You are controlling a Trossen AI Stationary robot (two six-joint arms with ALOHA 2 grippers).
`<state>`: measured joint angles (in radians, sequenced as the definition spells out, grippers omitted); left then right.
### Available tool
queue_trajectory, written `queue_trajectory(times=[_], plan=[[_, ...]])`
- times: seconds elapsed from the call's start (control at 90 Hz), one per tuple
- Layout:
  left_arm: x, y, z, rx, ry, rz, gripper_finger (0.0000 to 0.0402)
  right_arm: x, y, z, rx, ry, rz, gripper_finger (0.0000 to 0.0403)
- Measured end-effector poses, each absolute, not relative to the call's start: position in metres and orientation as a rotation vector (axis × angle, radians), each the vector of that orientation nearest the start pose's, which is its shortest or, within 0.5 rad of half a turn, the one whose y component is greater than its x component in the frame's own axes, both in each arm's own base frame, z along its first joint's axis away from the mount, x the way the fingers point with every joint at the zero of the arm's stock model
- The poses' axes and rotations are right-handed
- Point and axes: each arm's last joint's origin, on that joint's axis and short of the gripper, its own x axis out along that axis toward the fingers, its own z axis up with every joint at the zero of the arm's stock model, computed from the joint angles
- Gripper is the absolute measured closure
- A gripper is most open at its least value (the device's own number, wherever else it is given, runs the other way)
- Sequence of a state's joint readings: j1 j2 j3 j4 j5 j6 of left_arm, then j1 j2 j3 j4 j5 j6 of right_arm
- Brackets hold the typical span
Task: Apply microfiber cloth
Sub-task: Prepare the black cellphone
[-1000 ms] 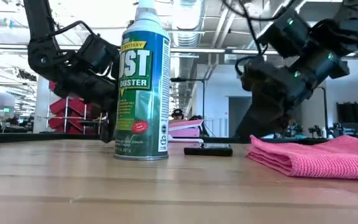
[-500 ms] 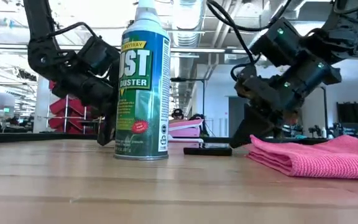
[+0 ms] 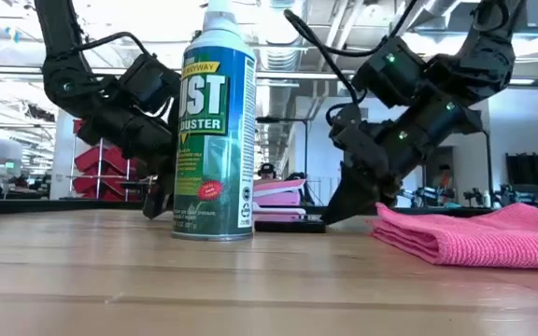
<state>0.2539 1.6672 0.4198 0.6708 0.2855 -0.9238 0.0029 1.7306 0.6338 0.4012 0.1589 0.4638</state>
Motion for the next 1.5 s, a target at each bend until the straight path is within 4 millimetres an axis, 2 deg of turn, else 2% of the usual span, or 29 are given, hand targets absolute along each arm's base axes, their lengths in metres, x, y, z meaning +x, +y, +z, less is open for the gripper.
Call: queue_trajectory(times=[0.267,0.389,0.511,0.689,0.856,1.078,1.211,1.4,1.5], plan=[[0.256,0.049,0.100,-1.108,0.537,0.257,0.0402,0.284,-0.002,0.150,0.460,0.664,-0.264,0.0403],[0.256,0.049,0.100,-1.151,0.531,0.268,0.0402,0.277,0.002,0.152,0.524,0.719,-0.252,0.0389],[0.257,0.049,0.102,-1.171,0.506,0.253,0.0402,0.281,0.006,0.147,0.630,0.722,-0.222,0.0349],[0.258,0.049,0.104,-1.161,0.491,0.240,0.0402,0.288,-0.001,0.124,0.793,0.669,-0.203,0.0307],[0.258,0.049,0.104,-1.163,0.491,0.240,0.0402,0.275,-0.006,0.103,0.883,0.621,-0.268,0.0308],[0.258,0.049,0.103,-1.238,0.487,0.268,0.0402,0.268,-0.005,0.099,0.895,0.528,-0.388,0.0310],[0.257,0.048,0.095,-1.292,0.529,0.305,0.0402,0.269,-0.005,0.099,0.869,0.522,-0.407,0.0310],[0.271,0.045,0.085,-1.310,0.574,0.328,0.0402,0.268,-0.007,0.098,0.853,0.516,-0.445,0.0310],[0.283,0.045,0.088,-1.202,0.610,0.350,0.0402,0.268,-0.007,0.098,0.849,0.516,-0.447,0.0310]])
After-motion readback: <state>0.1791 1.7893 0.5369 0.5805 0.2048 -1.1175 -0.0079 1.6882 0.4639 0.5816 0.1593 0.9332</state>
